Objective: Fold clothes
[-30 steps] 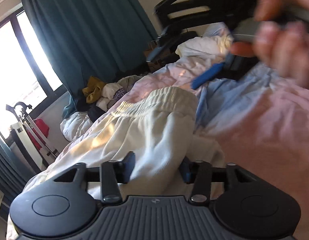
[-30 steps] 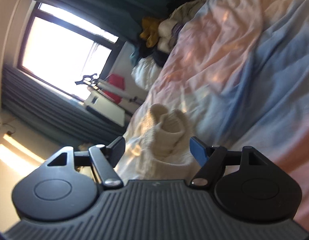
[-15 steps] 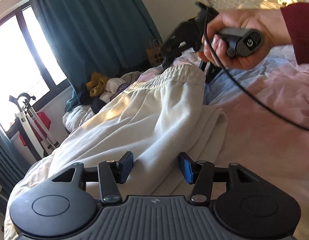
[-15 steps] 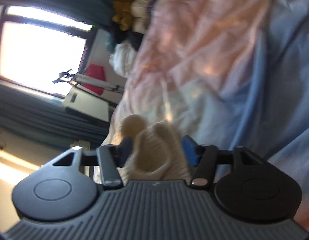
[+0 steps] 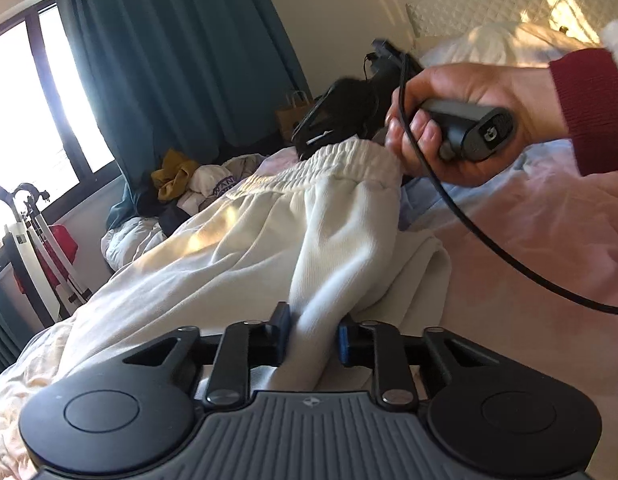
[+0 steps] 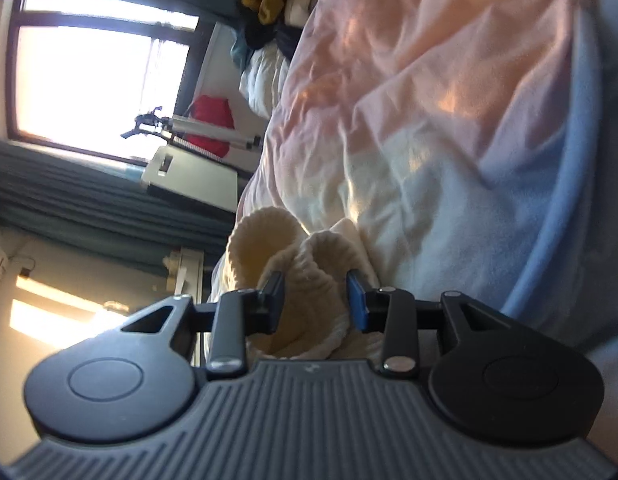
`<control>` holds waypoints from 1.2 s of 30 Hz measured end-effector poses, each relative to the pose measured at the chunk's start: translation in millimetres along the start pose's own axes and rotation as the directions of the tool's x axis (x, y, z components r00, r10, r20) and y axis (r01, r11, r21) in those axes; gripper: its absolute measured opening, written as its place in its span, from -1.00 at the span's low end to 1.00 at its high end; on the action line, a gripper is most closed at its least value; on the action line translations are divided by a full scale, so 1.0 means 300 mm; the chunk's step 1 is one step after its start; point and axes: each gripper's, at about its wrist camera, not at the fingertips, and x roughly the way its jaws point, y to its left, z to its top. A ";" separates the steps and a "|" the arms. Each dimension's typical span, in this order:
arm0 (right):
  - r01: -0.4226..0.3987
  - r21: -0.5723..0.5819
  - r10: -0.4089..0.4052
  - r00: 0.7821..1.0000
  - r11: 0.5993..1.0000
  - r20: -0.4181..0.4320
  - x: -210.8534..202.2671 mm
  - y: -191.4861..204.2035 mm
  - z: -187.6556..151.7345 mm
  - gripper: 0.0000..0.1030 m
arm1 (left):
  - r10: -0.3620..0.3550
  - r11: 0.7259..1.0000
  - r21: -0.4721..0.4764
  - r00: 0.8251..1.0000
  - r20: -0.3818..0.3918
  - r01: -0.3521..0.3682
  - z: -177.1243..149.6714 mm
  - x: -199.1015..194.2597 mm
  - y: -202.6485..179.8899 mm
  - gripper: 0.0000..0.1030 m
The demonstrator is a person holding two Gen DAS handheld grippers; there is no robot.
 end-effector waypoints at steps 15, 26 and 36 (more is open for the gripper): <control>-0.062 -0.095 0.055 0.996 0.994 -0.070 -0.005 0.068 -0.027 -0.56 | -0.083 0.993 -0.075 0.995 0.046 0.086 -0.009 -0.098 0.077 -0.79; 0.069 -0.159 -0.063 0.997 0.985 0.044 -0.167 0.110 -0.083 -0.83 | -0.086 0.983 -0.159 0.995 0.041 0.091 -0.025 -0.173 0.108 -0.81; 0.087 -0.123 -0.077 0.994 0.989 0.083 -0.250 0.080 -0.107 -0.78 | -0.039 0.989 -0.143 0.998 0.052 0.046 -0.014 -0.214 0.065 -0.18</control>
